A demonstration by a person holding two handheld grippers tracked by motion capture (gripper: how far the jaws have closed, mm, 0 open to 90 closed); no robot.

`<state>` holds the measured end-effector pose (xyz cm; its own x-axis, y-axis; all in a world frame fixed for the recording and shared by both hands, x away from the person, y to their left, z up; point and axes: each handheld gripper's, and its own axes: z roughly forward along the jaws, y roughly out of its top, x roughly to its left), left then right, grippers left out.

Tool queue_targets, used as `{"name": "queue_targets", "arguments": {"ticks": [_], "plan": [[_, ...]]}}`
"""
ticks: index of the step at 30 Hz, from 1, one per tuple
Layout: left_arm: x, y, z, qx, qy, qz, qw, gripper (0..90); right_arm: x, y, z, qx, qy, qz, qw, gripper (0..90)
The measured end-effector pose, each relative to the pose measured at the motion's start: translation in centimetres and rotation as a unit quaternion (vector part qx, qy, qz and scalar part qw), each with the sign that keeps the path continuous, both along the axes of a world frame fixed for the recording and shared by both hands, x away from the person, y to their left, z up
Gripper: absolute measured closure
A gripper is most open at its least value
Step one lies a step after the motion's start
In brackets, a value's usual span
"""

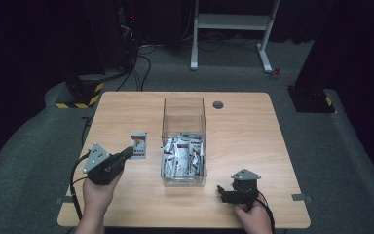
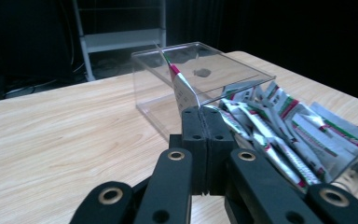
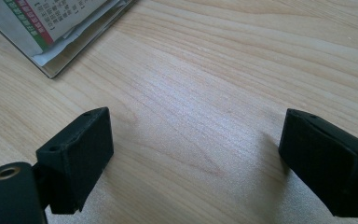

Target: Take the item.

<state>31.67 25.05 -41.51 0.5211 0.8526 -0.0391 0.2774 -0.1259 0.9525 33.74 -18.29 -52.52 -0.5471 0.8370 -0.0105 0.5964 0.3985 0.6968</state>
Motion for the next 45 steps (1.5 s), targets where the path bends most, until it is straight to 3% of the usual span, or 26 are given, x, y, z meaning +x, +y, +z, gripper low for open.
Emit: {"name": "queue_targets", "arguments": {"ticks": [7, 11, 22, 26, 39, 45], "plan": [[0.4, 0.5, -0.7, -0.001, 0.005, 0.017, 0.9998, 89.5, 0.0, 0.0, 0.0, 0.000, 0.000, 0.000, 1.0000, 9.6], [0.9, 0.7, -1.0, -0.025, 0.017, 0.014, 0.9994, 89.5, 0.0, 0.0, 0.0, 0.000, 0.000, 0.000, 1.0000, 9.6], [1.9, 0.8, -0.5, -0.015, 0.013, 0.030, 0.9993, 89.5, 0.0, 0.0, 0.0, -0.001, 0.000, 0.001, 1.0000, 9.6], [2.4, 0.5, -0.6, 0.000, 0.017, 0.031, 0.9994, 89.6, 0.0, 0.0, 0.0, -0.001, 0.000, 0.001, 1.0000, 9.6], [4.2, 0.6, -1.4, 0.007, 0.024, 0.046, 0.9986, 89.6, -0.1, 0.0, 0.0, -0.001, 0.000, 0.008, 1.0000, 9.5], [5.5, 0.9, -2.1, 0.007, 0.038, 0.049, 0.9981, 89.6, -0.1, 0.0, 0.0, -0.001, 0.001, 0.007, 1.0000, 9.5]]}}
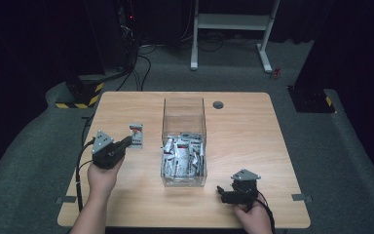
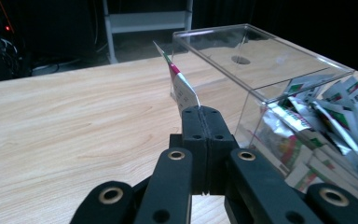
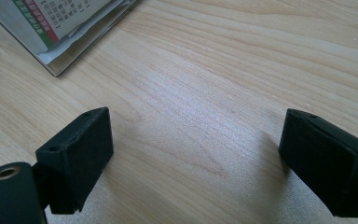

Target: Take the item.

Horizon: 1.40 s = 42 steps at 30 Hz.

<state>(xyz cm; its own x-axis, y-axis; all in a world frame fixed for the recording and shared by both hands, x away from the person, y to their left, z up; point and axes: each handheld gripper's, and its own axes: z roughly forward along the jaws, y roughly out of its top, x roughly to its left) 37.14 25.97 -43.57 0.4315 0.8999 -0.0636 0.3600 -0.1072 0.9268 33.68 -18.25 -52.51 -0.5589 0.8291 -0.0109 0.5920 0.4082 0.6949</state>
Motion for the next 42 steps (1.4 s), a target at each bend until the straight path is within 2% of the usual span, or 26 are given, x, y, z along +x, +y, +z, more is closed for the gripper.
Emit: {"name": "queue_targets", "arguments": {"ticks": [9, 12, 19, 21, 25, 26, 31, 40, 42], "plan": [[1.6, -0.1, -1.2, 0.004, 0.022, 0.006, 0.9997, 89.4, 0.0, 0.0, 0.0, 0.000, 0.000, 0.000, 1.0000, 9.5], [2.2, -0.4, -1.8, 0.013, 0.035, 0.006, 0.9993, 89.5, 0.0, 0.0, 0.0, 0.001, 0.001, 0.000, 1.0000, 9.5], [3.3, -0.5, -3.2, 0.008, 0.062, 0.010, 0.9980, 89.5, 0.0, 0.0, 0.0, 0.000, 0.000, 0.000, 1.0000, 9.5], [3.6, -0.5, -3.7, 0.012, 0.073, 0.010, 0.9972, 89.5, 0.0, 0.0, 0.0, 0.000, 0.001, 0.000, 1.0000, 9.5], [3.9, -0.3, -4.5, 0.008, 0.093, 0.013, 0.9956, 89.4, 0.0, 0.0, 0.0, 0.000, 0.000, 0.000, 1.0000, 9.5], [3.9, -0.4, -4.7, 0.012, 0.095, 0.013, 0.9953, 89.4, 0.0, 0.0, 0.0, 0.000, 0.000, 0.000, 1.0000, 9.5], [4.0, -0.3, -5.3, 0.017, 0.100, 0.021, 0.9946, 89.1, 0.0, 0.0, 0.0, 0.000, 0.000, 0.000, 1.0000, 9.5], [4.0, 0.5, -6.4, 0.026, 0.124, 0.035, 0.9913, 87.0, 0.0, 0.0, 0.0, 0.000, 0.000, 0.000, 1.0000, 9.5], [4.0, 0.4, -6.4, 0.024, 0.123, 0.034, 0.9915, 86.6, 0.0, 0.0, 0.0, 0.000, 0.000, 0.000, 1.0000, 9.5]]}}
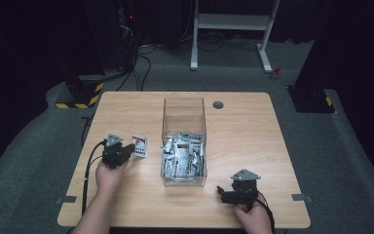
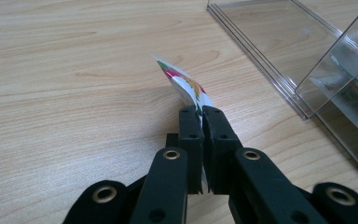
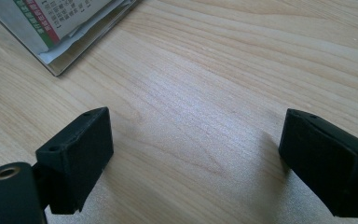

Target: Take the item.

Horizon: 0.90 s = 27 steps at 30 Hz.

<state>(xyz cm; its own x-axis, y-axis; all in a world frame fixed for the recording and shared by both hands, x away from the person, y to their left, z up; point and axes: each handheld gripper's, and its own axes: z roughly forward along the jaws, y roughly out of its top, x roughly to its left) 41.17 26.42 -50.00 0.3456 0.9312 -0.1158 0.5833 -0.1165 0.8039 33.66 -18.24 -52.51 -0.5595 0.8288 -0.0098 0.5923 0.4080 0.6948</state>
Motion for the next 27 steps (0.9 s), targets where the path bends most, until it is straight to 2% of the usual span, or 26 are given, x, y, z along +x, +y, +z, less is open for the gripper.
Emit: {"name": "queue_targets", "arguments": {"ticks": [4, 8, 14, 27], "plan": [[0.0, -0.1, 0.1, -0.002, -0.003, 0.003, 1.0000, 83.9, 0.0, 0.0, 0.0, 0.000, 0.000, 0.000, 1.0000, 9.5], [-0.1, 0.0, 0.2, -0.010, 0.000, 0.004, 0.9999, 76.1, 0.0, 0.0, 0.0, 0.000, 0.000, 0.000, 1.0000, 9.5], [-0.5, 0.0, 0.8, -0.002, -0.015, 0.005, 0.9999, 69.0, 0.0, 0.0, 0.0, 0.000, 0.000, 0.000, 1.0000, 9.5], [-1.1, 0.0, 1.3, -0.001, -0.015, -0.004, 0.9999, 55.4, 0.0, 0.0, 0.0, 0.000, 0.000, 0.000, 1.0000, 9.5]]}}
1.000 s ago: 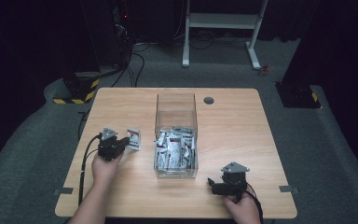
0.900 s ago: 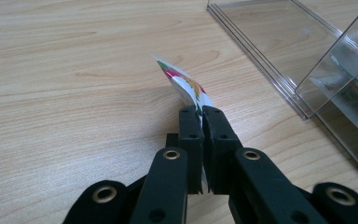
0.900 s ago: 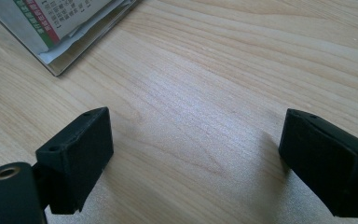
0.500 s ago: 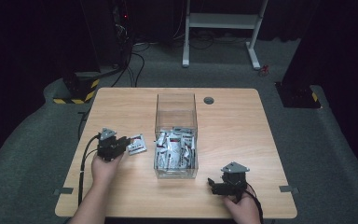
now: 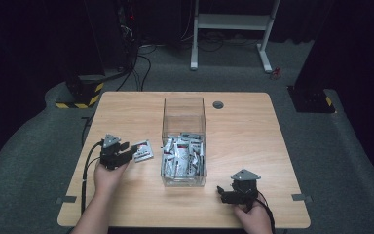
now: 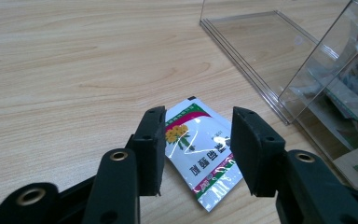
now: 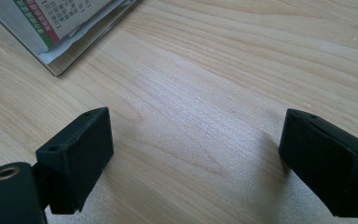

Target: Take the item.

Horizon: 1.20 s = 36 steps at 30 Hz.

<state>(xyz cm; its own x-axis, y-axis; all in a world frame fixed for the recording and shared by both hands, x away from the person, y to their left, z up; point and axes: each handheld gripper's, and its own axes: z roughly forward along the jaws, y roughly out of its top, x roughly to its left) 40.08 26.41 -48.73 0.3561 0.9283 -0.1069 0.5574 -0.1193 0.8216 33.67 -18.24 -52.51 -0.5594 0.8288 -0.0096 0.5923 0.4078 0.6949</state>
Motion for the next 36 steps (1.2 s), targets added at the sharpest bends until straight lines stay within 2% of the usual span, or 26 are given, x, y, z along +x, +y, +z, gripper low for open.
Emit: {"name": "queue_targets", "arguments": {"ticks": [3, 12, 25, 36], "plan": [[-0.1, 0.0, 0.1, 0.008, -0.002, -0.003, 1.0000, 53.1, 0.0, 0.0, 0.0, 0.000, 0.000, 0.000, 1.0000, 9.5], [-0.9, 0.0, 0.8, 0.008, -0.013, 0.000, 0.9999, 46.5, 0.0, 0.0, 0.0, 0.000, 0.000, 0.000, 1.0000, 9.5], [-2.7, 0.5, 1.8, -0.010, -0.019, -0.016, 0.9996, 41.4, 0.0, 0.0, 0.0, 0.000, 0.001, 0.000, 1.0000, 9.7], [-4.9, 0.9, 1.5, -0.019, -0.014, -0.036, 0.9991, 34.7, 0.0, 0.0, 0.0, 0.000, 0.001, 0.000, 1.0000, 9.7]]}}
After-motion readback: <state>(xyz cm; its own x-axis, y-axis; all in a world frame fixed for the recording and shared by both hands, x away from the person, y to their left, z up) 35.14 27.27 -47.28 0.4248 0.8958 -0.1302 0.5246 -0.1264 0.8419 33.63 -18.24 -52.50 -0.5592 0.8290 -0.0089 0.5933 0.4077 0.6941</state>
